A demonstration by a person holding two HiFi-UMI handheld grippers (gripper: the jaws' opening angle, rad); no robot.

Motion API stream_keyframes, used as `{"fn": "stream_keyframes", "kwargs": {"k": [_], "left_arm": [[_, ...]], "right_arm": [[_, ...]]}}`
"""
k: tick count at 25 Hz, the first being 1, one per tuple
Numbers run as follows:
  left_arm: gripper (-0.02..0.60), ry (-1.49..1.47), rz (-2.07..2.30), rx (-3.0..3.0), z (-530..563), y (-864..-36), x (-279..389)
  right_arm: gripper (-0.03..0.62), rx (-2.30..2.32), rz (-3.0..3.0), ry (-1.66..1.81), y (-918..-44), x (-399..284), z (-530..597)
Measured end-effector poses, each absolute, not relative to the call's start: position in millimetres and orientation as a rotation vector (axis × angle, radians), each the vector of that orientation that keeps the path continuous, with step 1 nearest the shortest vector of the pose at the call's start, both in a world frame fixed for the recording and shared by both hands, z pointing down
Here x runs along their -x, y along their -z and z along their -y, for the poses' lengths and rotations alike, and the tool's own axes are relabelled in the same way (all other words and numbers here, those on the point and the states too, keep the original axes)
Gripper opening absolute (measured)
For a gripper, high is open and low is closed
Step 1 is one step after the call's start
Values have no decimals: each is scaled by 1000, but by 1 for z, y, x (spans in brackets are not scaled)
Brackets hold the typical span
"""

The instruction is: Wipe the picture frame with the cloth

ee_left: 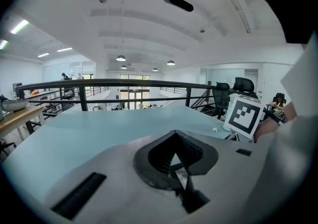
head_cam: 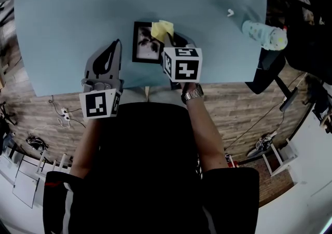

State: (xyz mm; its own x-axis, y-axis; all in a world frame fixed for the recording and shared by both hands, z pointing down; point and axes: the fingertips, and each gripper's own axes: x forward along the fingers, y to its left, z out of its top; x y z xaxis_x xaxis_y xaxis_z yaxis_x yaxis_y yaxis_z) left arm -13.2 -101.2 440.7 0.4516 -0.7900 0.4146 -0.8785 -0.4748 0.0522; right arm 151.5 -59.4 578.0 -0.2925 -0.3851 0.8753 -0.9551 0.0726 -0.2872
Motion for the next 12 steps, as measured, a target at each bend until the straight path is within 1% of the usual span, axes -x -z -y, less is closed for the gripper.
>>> {"fn": "stream_keyframes", "kwargs": {"k": [12], "left_arm": [[0, -490, 1428, -2439, 108, -444, 24]], "right_arm": [[37, -1290, 1767, -1205, -580, -122, 69]]}}
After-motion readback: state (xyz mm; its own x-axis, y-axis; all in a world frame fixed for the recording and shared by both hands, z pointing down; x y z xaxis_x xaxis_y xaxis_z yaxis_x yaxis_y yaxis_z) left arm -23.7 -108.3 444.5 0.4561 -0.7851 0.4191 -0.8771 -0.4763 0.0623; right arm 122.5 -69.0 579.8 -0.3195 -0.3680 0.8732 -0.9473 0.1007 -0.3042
